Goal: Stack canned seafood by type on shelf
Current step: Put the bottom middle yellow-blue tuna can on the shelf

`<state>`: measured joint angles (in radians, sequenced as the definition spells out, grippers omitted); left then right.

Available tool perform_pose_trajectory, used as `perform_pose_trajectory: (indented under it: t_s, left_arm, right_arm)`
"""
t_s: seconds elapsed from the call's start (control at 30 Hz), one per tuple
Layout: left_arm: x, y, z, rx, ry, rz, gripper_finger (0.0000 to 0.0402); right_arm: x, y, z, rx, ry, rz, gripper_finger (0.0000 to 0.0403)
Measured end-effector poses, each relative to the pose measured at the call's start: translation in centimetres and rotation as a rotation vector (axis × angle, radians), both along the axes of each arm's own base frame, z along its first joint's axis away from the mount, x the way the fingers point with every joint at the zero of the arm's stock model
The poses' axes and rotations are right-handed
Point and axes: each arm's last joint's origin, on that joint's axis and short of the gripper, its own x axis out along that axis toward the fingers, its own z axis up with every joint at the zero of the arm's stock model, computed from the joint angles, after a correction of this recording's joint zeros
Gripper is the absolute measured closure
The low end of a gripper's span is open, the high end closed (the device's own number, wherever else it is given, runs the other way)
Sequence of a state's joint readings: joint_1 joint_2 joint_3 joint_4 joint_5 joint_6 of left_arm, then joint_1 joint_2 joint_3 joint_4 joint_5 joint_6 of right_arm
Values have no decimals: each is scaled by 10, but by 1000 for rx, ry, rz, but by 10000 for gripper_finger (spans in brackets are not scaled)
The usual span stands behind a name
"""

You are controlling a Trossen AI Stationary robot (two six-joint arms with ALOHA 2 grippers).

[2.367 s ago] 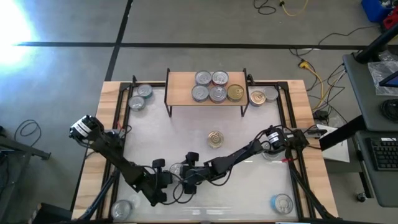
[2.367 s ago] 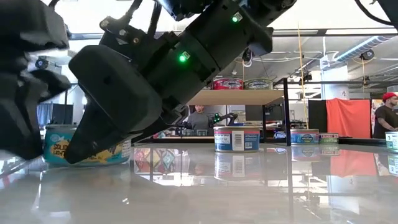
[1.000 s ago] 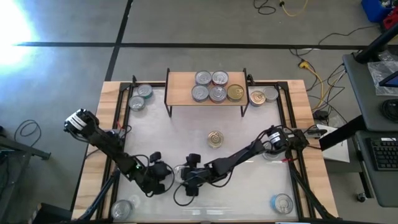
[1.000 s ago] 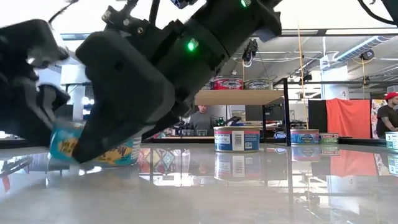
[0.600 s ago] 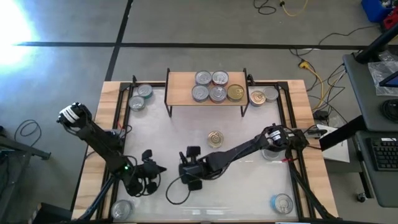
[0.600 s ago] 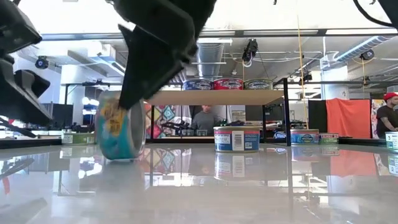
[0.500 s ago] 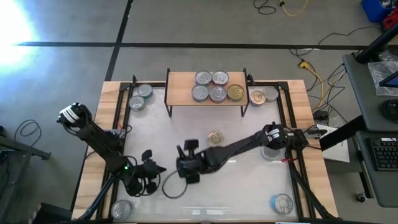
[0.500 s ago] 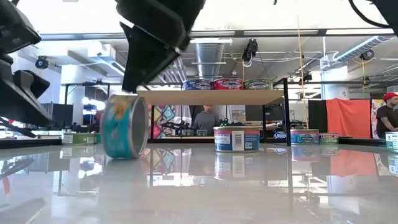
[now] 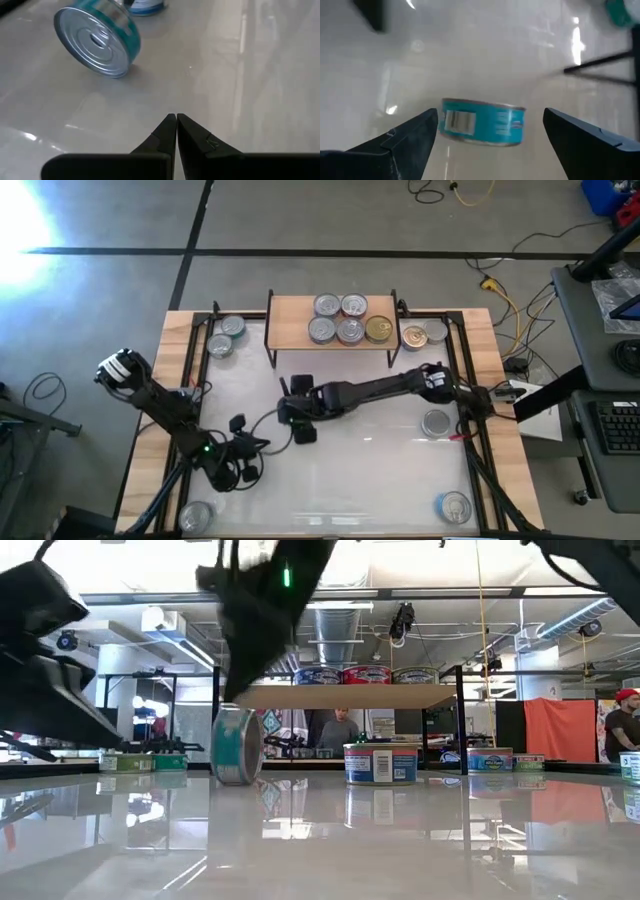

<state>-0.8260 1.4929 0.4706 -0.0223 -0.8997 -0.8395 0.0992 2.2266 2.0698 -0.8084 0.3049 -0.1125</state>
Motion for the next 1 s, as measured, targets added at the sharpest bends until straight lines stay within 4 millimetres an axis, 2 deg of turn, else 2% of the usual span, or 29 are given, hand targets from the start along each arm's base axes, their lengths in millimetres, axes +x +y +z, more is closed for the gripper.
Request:
perform_pose_trajectory:
  t_s: [0.13, 0.27, 0.5, 0.73, 1.0]
  left_arm:
    - [3, 4, 0, 7, 5, 22, 401]
    - [4, 5, 0, 20, 9, 18, 401]
    - [8, 12, 0, 26, -8, 71, 401]
    - [22, 32, 1, 44, -18, 188, 401]
    - [29, 41, 3, 60, 5, 198, 401]
  right_arm:
    - [-2, -29, -20, 112, 44, -34, 52]
    - [-3, -37, -24, 214, 46, -30, 57]
    - [-2, -29, -22, 261, 48, 19, 53]
    - [-3, -13, -22, 270, 53, 58, 52]
    - [-4, 2, -23, 263, 61, 80, 31]
